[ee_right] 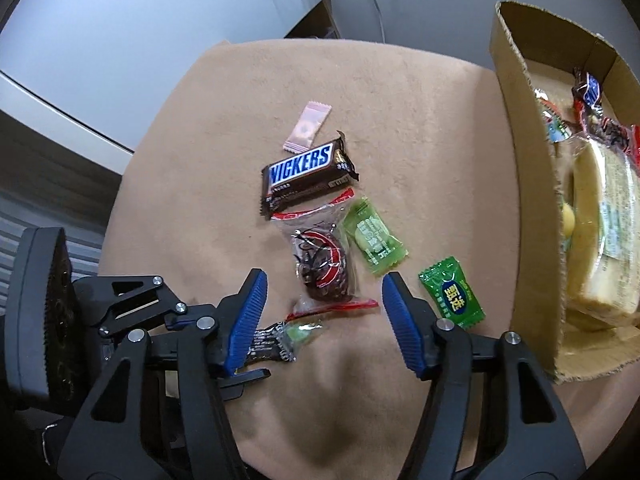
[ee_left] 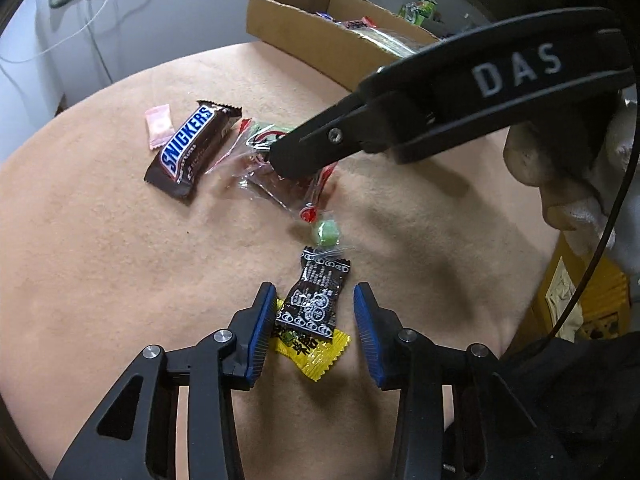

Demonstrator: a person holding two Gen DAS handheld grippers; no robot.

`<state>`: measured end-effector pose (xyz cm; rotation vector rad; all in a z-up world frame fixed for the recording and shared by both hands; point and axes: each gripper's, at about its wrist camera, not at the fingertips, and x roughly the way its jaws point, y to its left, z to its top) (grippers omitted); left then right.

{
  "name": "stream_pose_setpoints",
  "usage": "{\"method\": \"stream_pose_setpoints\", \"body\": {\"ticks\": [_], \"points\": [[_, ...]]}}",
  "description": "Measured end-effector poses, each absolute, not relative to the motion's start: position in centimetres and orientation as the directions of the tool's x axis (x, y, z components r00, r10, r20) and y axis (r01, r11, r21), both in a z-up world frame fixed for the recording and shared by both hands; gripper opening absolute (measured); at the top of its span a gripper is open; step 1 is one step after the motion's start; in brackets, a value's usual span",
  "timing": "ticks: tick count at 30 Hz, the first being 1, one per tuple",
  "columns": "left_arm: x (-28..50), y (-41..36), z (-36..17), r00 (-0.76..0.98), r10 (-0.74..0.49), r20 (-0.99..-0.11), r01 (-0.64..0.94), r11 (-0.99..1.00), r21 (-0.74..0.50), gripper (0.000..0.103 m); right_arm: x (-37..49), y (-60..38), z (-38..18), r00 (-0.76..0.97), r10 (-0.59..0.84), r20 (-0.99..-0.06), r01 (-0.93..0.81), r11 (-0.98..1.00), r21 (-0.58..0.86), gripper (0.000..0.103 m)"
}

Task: Organize snacks
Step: 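Grasp the black candy packet with the left gripper while the right gripper grasps the red-ringed clear bag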

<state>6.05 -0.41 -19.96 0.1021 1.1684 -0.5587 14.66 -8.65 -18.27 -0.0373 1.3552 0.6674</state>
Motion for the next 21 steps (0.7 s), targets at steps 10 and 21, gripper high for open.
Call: {"method": "stream_pose_setpoints", "body": {"ticks": [10,21], "points": [[5.8,-1.0,-20.1,0.304,-0.34,-0.89,0.495,0.855,-0.157,0.031,15.4,-7.9,-19.2,0.04,0.398,-0.917,-0.467,0.818,0.335,0.053],[4.5,-2.4,-20.1,0.354,-0.311,-0.882,0.518,0.85,-0.092,0.025,15.4,-7.0,-19.6,0.033,0.41,-0.912,-0.477,0.808,0.346,0.034]]}}
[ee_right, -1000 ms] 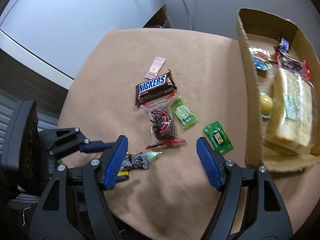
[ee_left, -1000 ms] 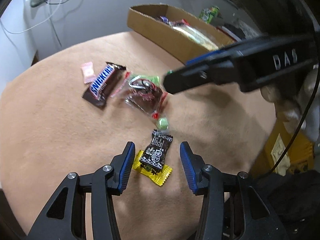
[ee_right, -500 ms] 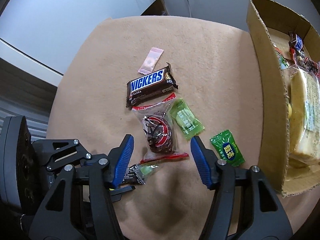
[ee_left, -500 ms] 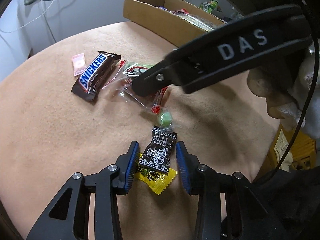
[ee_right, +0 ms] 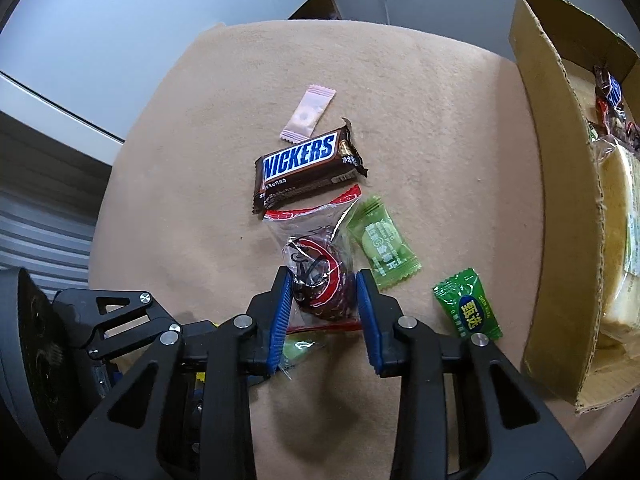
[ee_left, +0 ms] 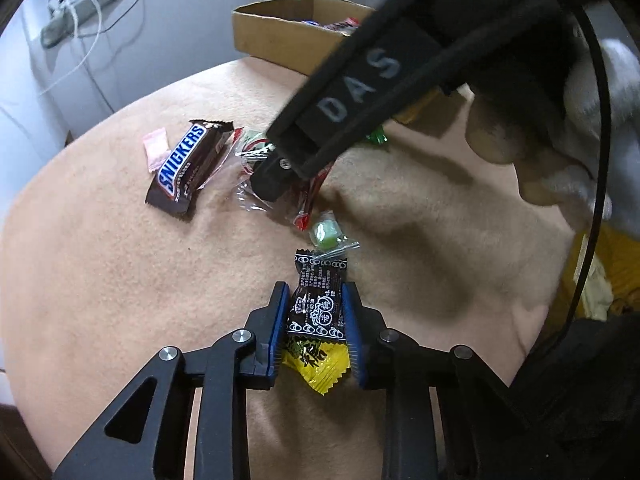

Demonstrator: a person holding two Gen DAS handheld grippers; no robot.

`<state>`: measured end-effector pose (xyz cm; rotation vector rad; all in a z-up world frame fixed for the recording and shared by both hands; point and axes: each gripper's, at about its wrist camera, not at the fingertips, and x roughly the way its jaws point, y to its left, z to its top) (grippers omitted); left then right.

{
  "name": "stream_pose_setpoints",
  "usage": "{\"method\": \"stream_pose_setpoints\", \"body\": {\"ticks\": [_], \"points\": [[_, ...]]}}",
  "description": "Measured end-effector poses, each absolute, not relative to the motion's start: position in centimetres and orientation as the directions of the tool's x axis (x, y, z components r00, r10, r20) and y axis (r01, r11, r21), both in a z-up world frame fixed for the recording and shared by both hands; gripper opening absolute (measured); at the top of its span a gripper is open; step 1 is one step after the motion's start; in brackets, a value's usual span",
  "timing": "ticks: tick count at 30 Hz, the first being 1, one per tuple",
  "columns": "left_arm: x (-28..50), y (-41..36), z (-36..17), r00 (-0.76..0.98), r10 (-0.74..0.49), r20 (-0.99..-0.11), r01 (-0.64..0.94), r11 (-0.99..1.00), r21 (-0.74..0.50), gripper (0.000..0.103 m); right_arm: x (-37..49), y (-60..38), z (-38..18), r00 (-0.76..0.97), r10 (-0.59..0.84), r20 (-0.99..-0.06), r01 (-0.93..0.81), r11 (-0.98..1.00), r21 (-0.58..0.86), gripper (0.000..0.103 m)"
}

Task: Organize snacks
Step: 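Grasp the black candy packet with the left gripper while the right gripper grasps the red-ringed clear bag, then lift and carry the black packet and red-ringed bag over the box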

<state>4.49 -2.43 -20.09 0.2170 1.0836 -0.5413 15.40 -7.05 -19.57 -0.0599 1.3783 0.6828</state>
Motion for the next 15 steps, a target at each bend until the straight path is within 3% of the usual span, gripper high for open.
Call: {"method": "stream_pose_setpoints", "body": {"ticks": [15], "points": [[5.6,0.8,-18.4,0.364,-0.357,-0.86,0.428,0.884,-0.186,0.024,15.4,-8.6,-17.2,0.069,0.47,-0.88,-0.441,0.806,0.396,0.033]]}}
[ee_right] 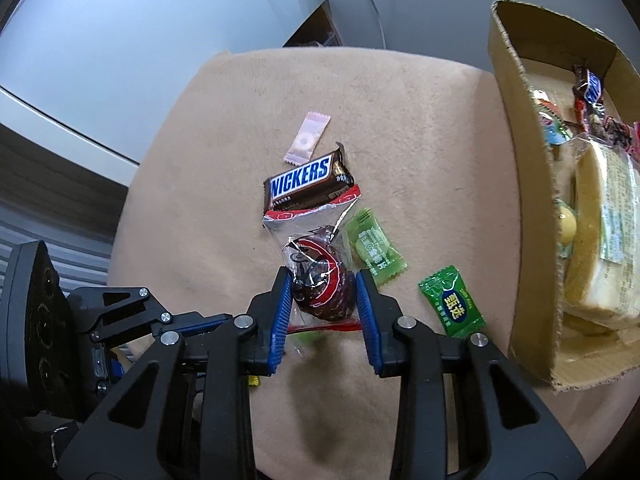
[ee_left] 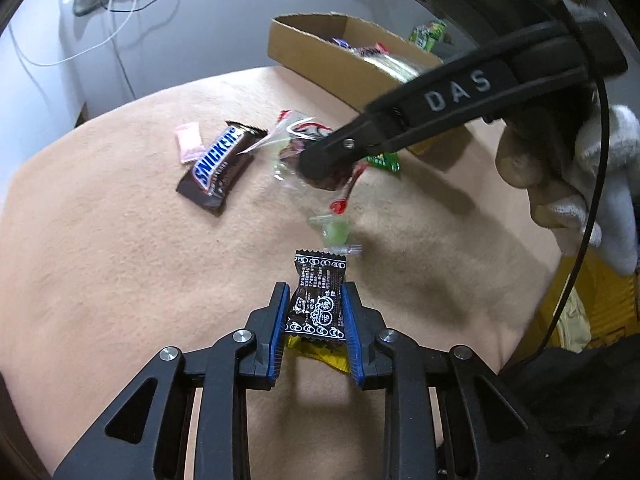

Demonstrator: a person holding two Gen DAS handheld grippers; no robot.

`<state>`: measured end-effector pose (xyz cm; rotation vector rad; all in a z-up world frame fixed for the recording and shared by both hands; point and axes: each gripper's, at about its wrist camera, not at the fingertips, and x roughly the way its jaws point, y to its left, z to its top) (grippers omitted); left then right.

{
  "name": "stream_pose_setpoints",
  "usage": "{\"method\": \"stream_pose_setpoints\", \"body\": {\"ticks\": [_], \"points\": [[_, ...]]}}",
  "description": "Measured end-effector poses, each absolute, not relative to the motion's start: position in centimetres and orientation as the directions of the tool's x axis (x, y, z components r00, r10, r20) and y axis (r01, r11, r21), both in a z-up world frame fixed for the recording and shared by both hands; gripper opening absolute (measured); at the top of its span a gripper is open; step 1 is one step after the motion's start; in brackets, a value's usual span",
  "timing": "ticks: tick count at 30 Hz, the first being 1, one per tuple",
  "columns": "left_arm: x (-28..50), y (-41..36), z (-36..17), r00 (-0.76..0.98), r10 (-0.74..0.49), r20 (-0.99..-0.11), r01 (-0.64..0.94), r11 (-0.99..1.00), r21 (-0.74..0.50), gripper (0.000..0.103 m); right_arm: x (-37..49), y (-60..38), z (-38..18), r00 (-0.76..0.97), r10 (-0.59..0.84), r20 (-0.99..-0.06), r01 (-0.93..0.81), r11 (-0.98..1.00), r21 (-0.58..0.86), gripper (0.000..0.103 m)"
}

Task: Organize snacks
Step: 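Lift and carry the black packet and red-ringed bag over the box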

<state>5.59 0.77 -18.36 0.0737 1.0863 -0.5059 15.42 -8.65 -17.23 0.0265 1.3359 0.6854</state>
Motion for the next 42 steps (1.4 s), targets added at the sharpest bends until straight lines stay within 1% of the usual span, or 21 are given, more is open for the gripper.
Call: {"method": "stream_pose_setpoints", "body": {"ticks": [10,20,27,32,42], "points": [[5.5,2.5,-15.3,0.43,-0.369,-0.824,0.388,0.899,-0.201,0.024,15.4,-11.7,-13.7,0.14,0.508,-0.85,-0.411,0.811,0.416,0.033],[8.4,1.7,-11.9,0.492,-0.384,-0.781,0.388,0.9,-0.199,0.024,16.7,-17.2,-10.4,0.245,0.504,-0.828,-0.343,0.844,0.412,0.033],[11.4,0.4,-11.0,0.494,-0.402,-0.771,0.391,0.895,-0.216,0.024,17.8,-20.9,-8.9,0.319,0.454,-0.832,-0.293,0.882,0.369,0.033],[13.5,-1.1,-10.7,0.497,-0.399,-0.77,0.399,0.894,-0.205,0.024,18.7,-22.9,-8.3,0.363,0.399,-0.842,-0.247,0.912,0.326,0.033],[18.3,-4.7,-10.2,0.495,-0.405,-0.769,0.426,0.884,-0.191,0.024,20.8,-25.7,-9.1,0.407,0.292,-0.866,-0.182,0.955,0.236,0.033]]}}
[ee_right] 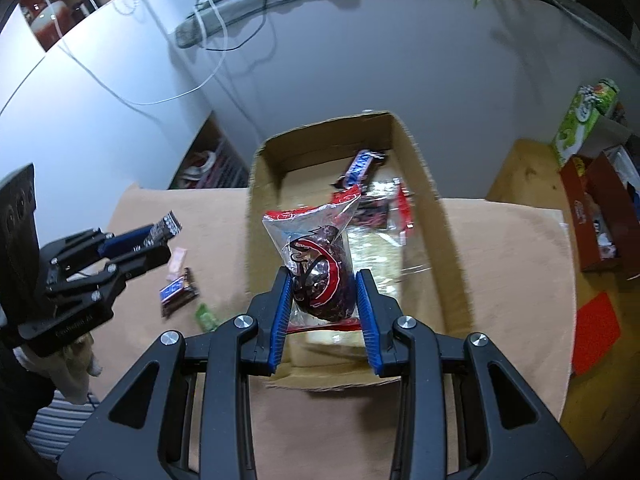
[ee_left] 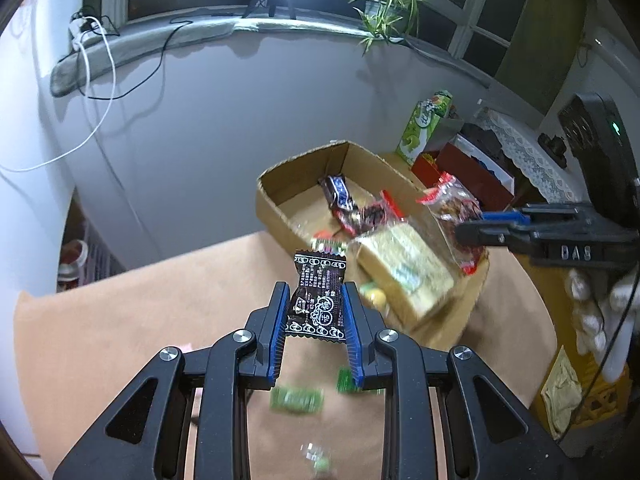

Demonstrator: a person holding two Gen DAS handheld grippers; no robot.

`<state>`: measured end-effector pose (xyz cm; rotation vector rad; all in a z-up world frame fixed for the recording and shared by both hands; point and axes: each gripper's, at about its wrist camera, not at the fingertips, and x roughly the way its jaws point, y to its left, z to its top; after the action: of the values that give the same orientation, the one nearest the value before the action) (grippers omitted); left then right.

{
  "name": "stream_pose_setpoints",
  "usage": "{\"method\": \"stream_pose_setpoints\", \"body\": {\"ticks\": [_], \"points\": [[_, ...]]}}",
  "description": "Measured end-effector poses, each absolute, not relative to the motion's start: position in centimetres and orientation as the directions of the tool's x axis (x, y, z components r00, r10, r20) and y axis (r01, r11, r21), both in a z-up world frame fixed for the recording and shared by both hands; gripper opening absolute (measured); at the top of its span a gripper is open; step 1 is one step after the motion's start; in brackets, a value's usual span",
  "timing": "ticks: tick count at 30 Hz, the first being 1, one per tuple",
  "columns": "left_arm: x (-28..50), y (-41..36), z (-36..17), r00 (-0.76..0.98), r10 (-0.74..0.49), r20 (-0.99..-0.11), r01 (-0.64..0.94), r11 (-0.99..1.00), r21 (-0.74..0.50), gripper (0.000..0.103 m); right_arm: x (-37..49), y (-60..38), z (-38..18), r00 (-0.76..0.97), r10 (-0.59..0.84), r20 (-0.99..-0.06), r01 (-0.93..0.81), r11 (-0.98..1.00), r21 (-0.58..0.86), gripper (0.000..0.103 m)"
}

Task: Organize snacks
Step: 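Lift and carry the black packet and red-ringed bag over the box, then open both grippers to drop the black packet and red-ringed bag into the box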

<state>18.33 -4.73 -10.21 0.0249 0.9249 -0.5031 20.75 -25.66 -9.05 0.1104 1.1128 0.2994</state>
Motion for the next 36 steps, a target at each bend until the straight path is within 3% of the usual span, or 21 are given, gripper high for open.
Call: {"method": "stream_pose_setpoints", "body": {"ticks": [14,32,34,36], "points": [[23.3,-9.0,-10.8,0.463,-0.398,-0.792,0.42,0.885,-0.199,0.024,22.5,-27.9,-10.3,0.416,0.213,-0.884,-0.131,0.976,0.173,0.033],[26.1,-11.5,-12.8,0.397,-0.369,-0.841,0.406,0.892,-0.2,0.025,23.2,-28.4,-12.1,0.375,0.214,-0.902,-0.111,0.976,0.185,0.034],[26.2,-11.6,-12.9,0.387,-0.367,-0.846,0.4,0.893,-0.205,0.027,23.3,-28.2,-12.2,0.373,0.211,-0.904,-0.111,0.977,0.182,0.036],[26.3,-11.6,-12.8,0.386,-0.367,-0.846,0.394,0.895,-0.208,0.032,23.2,-28.0,-12.0,0.38,0.206,-0.902,-0.114,0.978,0.176,0.048]]}}
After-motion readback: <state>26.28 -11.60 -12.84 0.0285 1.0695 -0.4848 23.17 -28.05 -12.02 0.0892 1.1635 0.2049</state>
